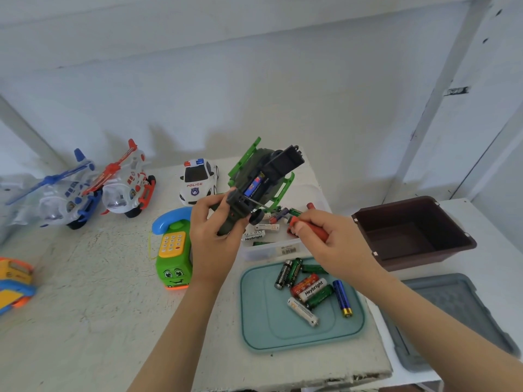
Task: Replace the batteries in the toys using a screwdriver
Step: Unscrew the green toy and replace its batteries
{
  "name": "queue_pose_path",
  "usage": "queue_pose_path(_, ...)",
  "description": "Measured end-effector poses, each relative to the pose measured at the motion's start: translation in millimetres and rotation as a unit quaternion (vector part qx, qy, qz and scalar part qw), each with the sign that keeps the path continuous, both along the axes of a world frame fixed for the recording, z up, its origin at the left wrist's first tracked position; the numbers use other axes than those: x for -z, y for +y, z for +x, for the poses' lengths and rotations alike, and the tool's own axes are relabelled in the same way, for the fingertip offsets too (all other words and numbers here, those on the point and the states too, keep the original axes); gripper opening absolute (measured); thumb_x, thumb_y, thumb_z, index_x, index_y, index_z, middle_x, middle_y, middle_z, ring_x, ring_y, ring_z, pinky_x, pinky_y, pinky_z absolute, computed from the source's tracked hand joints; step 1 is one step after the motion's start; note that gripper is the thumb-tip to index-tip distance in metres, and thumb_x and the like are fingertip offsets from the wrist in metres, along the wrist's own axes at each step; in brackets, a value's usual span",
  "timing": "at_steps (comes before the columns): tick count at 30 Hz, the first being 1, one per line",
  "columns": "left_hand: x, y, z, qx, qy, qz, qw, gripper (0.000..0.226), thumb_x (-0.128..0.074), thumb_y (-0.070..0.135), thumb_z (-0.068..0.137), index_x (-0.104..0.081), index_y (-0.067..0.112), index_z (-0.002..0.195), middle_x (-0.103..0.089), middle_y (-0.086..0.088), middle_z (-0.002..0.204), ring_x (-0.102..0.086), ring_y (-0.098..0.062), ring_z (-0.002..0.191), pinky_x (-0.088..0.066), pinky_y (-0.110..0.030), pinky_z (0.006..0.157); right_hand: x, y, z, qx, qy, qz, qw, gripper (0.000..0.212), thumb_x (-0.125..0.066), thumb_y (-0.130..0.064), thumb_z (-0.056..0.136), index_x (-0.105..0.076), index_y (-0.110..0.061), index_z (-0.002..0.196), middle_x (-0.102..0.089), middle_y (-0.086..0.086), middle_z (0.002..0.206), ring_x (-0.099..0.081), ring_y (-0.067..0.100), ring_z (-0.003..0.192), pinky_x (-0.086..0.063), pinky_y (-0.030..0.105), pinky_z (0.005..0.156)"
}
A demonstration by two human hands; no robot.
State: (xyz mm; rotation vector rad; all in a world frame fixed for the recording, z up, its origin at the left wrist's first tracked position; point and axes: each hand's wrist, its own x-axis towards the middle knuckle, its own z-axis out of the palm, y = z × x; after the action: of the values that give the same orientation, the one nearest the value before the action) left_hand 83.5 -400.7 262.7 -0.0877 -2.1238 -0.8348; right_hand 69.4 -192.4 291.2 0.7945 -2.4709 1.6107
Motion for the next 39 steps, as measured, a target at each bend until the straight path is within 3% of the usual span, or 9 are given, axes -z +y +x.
queue_pose_path(5,-0.7,7.4,-1.8,-0.048,-0.001,-0.014,0.999,0.040,-0.070,0.012,0.079,-0.067,-0.002,0.116,-0.054,-0.008,0.101,-0.049,-0.019,0.096,-0.037,-0.010,0.087,4.9,-10.7,8.1,0.009,0.014,0.042,0.999,0.020,-0.050,-0.023,0.099,-0.063,-0.014,0.088,-0.052,-0.008,0.059,-0.049,0.002,0.055,-0.038,0.013,0.051)
queue_pose_path(7,-1.1,9.4,-3.4,-0.062,-0.002,-0.022,0.998,0.041,-0.071,0.011,0.079,-0.066,-0.003,0.118,-0.058,-0.016,0.101,-0.047,-0.020,0.096,-0.032,-0.008,0.089,8.2,-16.6,14.3,0.025,0.034,0.041,0.998,0.021,-0.047,-0.022,0.100,-0.060,-0.011,0.088,-0.049,-0.011,0.060,-0.049,0.002,0.057,-0.036,0.012,0.053)
queue_pose_path(15,-2.8,6.7,-8.7,-0.061,-0.008,-0.044,0.997,0.045,-0.072,0.011,0.079,-0.065,-0.001,0.122,-0.059,-0.019,0.102,-0.045,-0.022,0.097,-0.029,-0.007,0.091,21.1,-15.2,17.8,0.106,-0.048,-0.047,0.992,0.023,-0.049,-0.017,0.098,-0.063,-0.008,0.082,-0.045,-0.006,0.053,-0.041,0.005,0.046,-0.030,0.014,0.043)
queue_pose_path(19,-2.9,-1.3,-9.2,-0.043,0.000,-0.058,0.997,0.044,-0.065,0.023,0.082,-0.066,0.001,0.121,-0.060,-0.016,0.103,-0.047,-0.021,0.098,-0.032,-0.012,0.090,10.4,1.7,4.1,0.088,-0.051,-0.018,0.995,0.023,-0.052,-0.014,0.097,-0.067,-0.004,0.082,-0.048,-0.005,0.052,-0.042,0.002,0.044,-0.032,0.011,0.044)
queue_pose_path(24,-2.3,-1.3,-6.1,-0.002,-0.010,-0.070,0.998,0.044,-0.065,0.025,0.083,-0.066,0.004,0.122,-0.059,-0.010,0.108,-0.050,-0.022,0.099,-0.044,-0.031,0.086,-4.4,13.4,-24.4,0.078,-0.015,0.031,0.996,0.022,-0.054,-0.016,0.096,-0.068,-0.006,0.082,-0.054,-0.003,0.054,-0.045,0.002,0.047,-0.034,0.012,0.047)
queue_pose_path(28,-3.8,-1.8,-7.1,-0.001,-0.010,-0.060,0.998,0.045,-0.065,0.025,0.082,-0.066,0.004,0.122,-0.056,-0.006,0.108,-0.049,-0.020,0.100,-0.048,-0.036,0.083,-8.1,14.9,-31.7,0.064,-0.002,0.066,0.996,0.026,-0.051,-0.021,0.097,-0.067,-0.007,0.082,-0.061,0.012,0.062,-0.043,0.006,0.050,-0.034,0.019,0.050)
queue_pose_path(32,-5.8,-3.1,-6.6,-0.004,-0.018,-0.061,0.998,0.045,-0.069,0.021,0.081,-0.066,0.003,0.122,-0.057,-0.008,0.106,-0.048,-0.018,0.100,-0.045,-0.031,0.085,-9.1,11.2,-29.6,0.048,-0.008,0.079,0.996,0.025,-0.047,-0.022,0.099,-0.063,-0.009,0.084,-0.052,0.000,0.057,-0.044,0.003,0.051,-0.036,0.016,0.051)
queue_pose_path(36,-8.1,-0.7,-7.0,-0.012,-0.030,-0.099,0.995,0.047,-0.072,0.013,0.077,-0.065,0.001,0.122,-0.060,-0.012,0.104,-0.046,-0.019,0.099,-0.034,-0.013,0.091,-3.0,4.8,-23.4,0.065,-0.025,0.055,0.996,0.033,-0.046,-0.025,0.100,-0.063,-0.002,0.085,-0.050,0.002,0.056,-0.042,0.003,0.047,-0.033,0.017,0.048)
queue_pose_path(39,-9.9,-0.4,-8.0,-0.011,-0.030,-0.118,0.992,0.047,-0.073,0.011,0.077,-0.065,0.000,0.122,-0.061,-0.015,0.101,-0.046,-0.020,0.097,-0.029,-0.009,0.092,-0.2,4.8,-22.8,0.074,0.045,0.121,0.989,0.035,-0.044,-0.029,0.101,-0.061,-0.003,0.085,-0.054,0.004,0.057,-0.043,0.007,0.044,-0.036,0.022,0.046)
